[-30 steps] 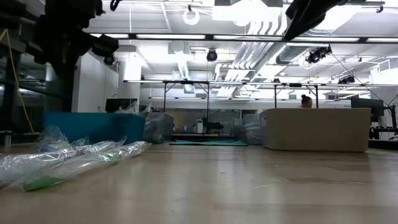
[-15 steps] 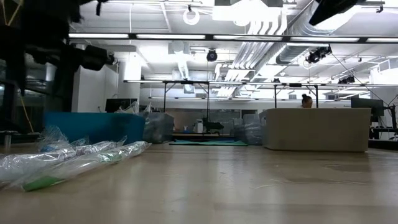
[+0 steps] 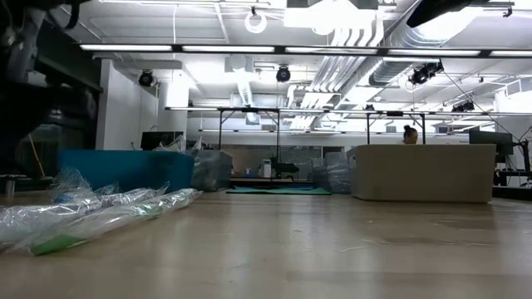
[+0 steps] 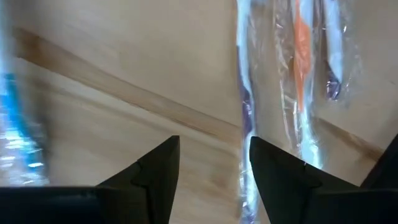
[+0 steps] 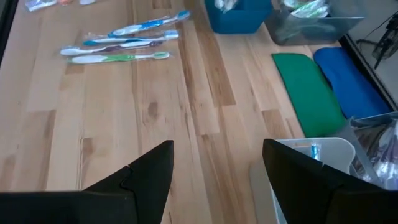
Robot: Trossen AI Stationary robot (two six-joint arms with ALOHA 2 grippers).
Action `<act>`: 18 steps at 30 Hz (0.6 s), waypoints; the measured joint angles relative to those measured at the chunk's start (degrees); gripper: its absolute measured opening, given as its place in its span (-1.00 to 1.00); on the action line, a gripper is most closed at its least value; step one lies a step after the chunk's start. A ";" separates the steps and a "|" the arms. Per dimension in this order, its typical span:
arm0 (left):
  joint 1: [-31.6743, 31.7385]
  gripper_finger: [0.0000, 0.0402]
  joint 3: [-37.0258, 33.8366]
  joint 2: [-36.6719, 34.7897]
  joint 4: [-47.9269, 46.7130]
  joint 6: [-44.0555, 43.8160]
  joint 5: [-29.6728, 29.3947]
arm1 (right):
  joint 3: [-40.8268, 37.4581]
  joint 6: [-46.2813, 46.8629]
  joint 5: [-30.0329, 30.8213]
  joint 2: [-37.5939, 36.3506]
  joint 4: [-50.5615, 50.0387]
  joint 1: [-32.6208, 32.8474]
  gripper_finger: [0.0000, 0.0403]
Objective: Pick & Place Toothbrushes
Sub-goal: Put the violet toothbrush into the right black bin
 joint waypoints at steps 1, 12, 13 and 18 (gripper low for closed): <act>-0.58 -0.05 0.00 1.02 -0.01 -0.82 0.04 | 0.00 -0.02 0.21 0.00 0.00 0.00 0.19; -5.36 -0.05 -0.26 5.60 -0.58 -7.94 -1.64 | 0.00 -0.14 0.22 0.02 -0.02 0.00 0.19; -5.53 -0.05 -0.58 5.57 -0.40 -8.21 -2.27 | 0.00 -0.14 0.22 0.02 -0.02 0.00 0.19; -5.69 -0.17 -2.86 5.35 1.15 -9.54 -2.52 | 0.00 -0.03 0.22 0.02 0.02 0.00 0.19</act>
